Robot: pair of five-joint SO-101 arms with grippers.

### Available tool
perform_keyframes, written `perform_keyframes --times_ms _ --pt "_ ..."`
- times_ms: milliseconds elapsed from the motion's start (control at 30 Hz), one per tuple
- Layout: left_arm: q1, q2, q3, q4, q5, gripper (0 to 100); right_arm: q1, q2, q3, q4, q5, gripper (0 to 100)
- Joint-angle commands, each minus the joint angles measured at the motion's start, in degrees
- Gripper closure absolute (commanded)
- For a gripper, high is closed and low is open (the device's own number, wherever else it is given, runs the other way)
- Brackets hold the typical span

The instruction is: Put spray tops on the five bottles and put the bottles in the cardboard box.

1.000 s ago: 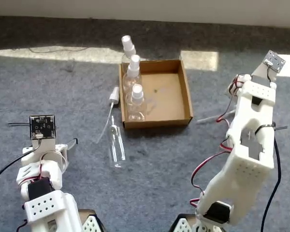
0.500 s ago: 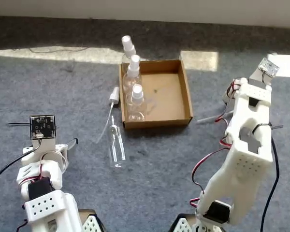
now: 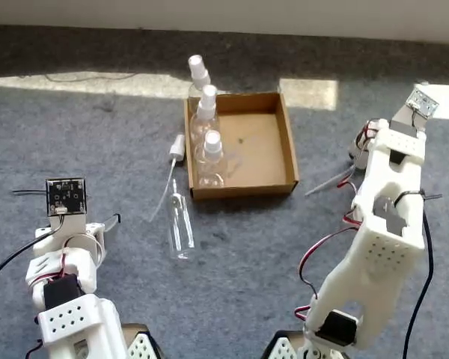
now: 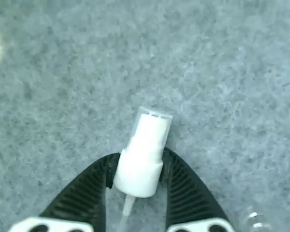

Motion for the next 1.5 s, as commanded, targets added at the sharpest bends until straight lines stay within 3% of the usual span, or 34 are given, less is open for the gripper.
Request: perform_keyframes --times_ms 0,333,433,667,933,1100,1333,1467 --pt "0.8 -0.7 -0.3 -1.1 -0.4 65 -0.5 -1.8 -7.0 7.1 6.2 99.5" --pt "0.8 -0.7 -0.3 -1.1 -0.4 65 -9.5 -18.2 -23.7 43.6 27.3 99.5" --pt "0.8 -0.7 -0.3 -1.1 -0.4 65 -13.0 -24.4 -19.1 44.5 29.2 99.5" --pt "0.8 -0.7 -0.3 -1.1 -0.4 65 -24.2 -46.0 7.9 44.2 36.4 99.5" --pt "0.8 -0.7 -0.3 -1.1 -0.4 65 -32.9 -68.8 49.4 20.9 38.2 99.5" --pt "0.8 -0.7 -0.3 -1.1 -0.4 65 -38.5 -70.0 69.4 2.8 30.5 99.5" --pt "0.8 -0.7 -0.3 -1.1 -0.4 65 -45.1 -70.0 72.4 -1.1 30.2 98.3" --pt "0.8 -0.7 -0.3 -1.1 -0.4 65 -45.1 -70.0 72.1 -1.1 29.5 86.5"
